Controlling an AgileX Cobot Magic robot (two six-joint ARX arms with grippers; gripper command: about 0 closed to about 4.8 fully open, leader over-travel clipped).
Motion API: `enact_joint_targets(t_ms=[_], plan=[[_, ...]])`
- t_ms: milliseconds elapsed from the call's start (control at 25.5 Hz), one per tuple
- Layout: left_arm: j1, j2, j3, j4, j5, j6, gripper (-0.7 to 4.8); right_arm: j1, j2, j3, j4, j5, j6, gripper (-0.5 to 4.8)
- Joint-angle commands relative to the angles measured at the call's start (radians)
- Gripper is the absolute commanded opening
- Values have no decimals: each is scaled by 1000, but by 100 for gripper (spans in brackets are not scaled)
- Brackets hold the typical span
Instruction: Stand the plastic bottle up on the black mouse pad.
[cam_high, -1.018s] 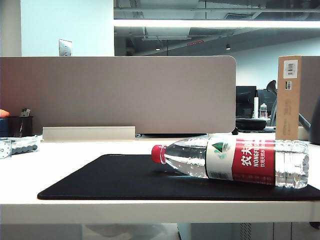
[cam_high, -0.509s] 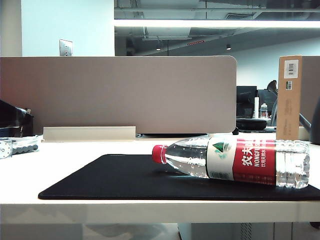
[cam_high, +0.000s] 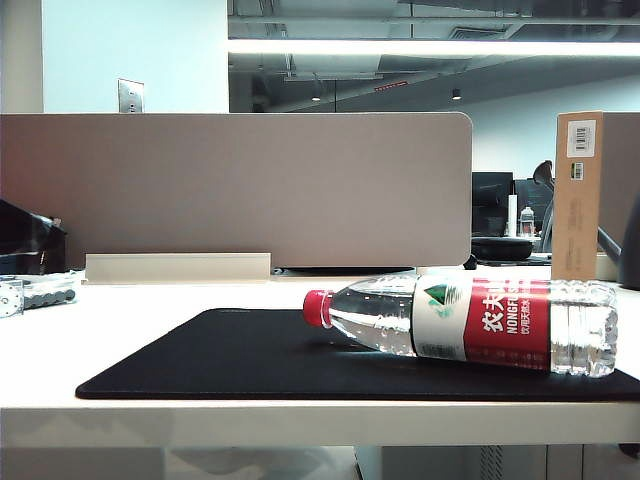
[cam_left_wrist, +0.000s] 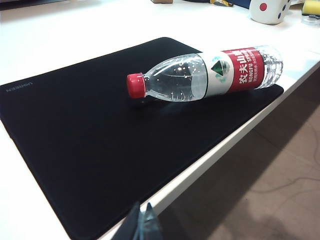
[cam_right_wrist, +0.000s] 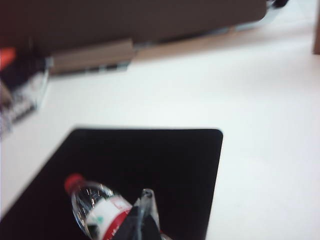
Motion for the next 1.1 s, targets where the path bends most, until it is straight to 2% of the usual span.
enact_joint_targets(t_ms=[39, 78, 117, 157, 235, 313, 352, 470, 627, 783, 940, 1096], plan=[[1, 0, 4, 13, 6, 0, -1, 14, 322, 212, -118, -143, -237, 92], [1, 0, 4, 13, 6, 0, -1, 21, 402, 270, -156, -161, -271, 111], [1, 0, 4, 13, 6, 0, -1, 45, 573, 410, -274, -187, -350, 150], [1, 0, 4, 13, 5, 0, -1, 60, 647, 476, -335, -189, -390, 187], [1, 0, 4, 13, 5, 0, -1, 106, 804, 624, -470, -185, -494, 291], [1, 0, 4, 13, 5, 0, -1, 152, 945, 758, -584, -173, -575, 430], [1, 0, 4, 13, 5, 0, -1, 169, 1004, 814, -629, -173, -606, 479], [1, 0, 4, 13, 5, 0, -1, 231, 1173, 970, -743, -153, -647, 479], [1, 0, 4, 13, 8, 0, -1, 317, 1312, 1073, -773, -18, -691, 479], [1, 0, 4, 13, 3, 0, -1, 396, 1391, 1098, -786, 59, -742, 479], [1, 0, 4, 13, 5, 0, -1, 483, 1455, 1098, -779, 187, -761, 479], [1, 0, 4, 13, 6, 0, -1, 519, 1524, 1098, -770, 210, -760, 479]])
